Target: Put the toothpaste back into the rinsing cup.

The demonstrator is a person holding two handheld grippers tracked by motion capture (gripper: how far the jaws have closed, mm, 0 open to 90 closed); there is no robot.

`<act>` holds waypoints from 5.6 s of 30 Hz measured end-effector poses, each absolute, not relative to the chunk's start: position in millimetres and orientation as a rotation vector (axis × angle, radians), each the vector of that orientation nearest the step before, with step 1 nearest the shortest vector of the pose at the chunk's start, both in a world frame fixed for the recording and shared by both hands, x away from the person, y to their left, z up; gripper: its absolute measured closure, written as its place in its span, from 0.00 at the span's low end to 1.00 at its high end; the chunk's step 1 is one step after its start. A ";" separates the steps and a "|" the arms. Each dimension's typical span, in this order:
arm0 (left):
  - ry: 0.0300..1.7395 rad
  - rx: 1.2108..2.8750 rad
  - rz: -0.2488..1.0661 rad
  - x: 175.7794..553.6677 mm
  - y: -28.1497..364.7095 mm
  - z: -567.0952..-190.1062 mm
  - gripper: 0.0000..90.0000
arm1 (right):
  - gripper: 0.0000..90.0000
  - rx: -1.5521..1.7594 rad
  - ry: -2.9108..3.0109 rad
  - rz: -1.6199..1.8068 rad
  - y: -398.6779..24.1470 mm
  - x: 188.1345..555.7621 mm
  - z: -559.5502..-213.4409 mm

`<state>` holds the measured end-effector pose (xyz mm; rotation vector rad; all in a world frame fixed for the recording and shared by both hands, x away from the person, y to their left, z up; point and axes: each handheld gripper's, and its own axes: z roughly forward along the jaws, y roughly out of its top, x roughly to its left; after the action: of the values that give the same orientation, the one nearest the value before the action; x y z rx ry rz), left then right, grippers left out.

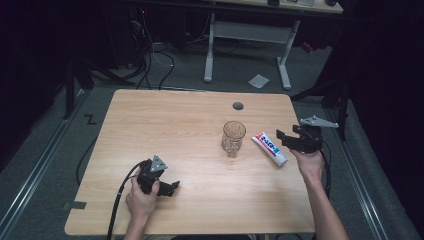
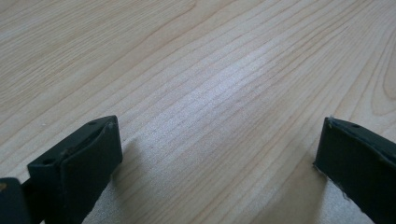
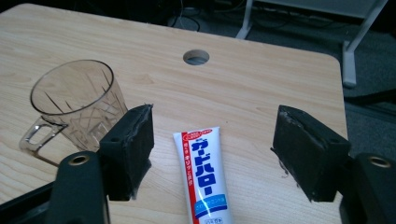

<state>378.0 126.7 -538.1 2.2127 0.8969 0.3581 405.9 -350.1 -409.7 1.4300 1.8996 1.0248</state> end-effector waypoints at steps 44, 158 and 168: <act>0.895 2.213 0.359 378.0 126.6 -538.2 0.01 | 0.38 1.460 2.175 0.707 -317.1 470.3 -439.9; 0.898 2.212 0.360 377.6 126.5 -538.2 0.01 | 0.73 1.502 2.353 0.747 -310.2 476.5 -440.0; 0.898 2.212 0.360 377.6 126.5 -538.2 0.01 | 0.73 1.482 2.310 0.816 -312.7 466.2 -427.0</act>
<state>377.6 126.5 -538.2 2.2119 0.8976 0.3596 466.2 -312.7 -427.0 1.4823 2.3103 0.8156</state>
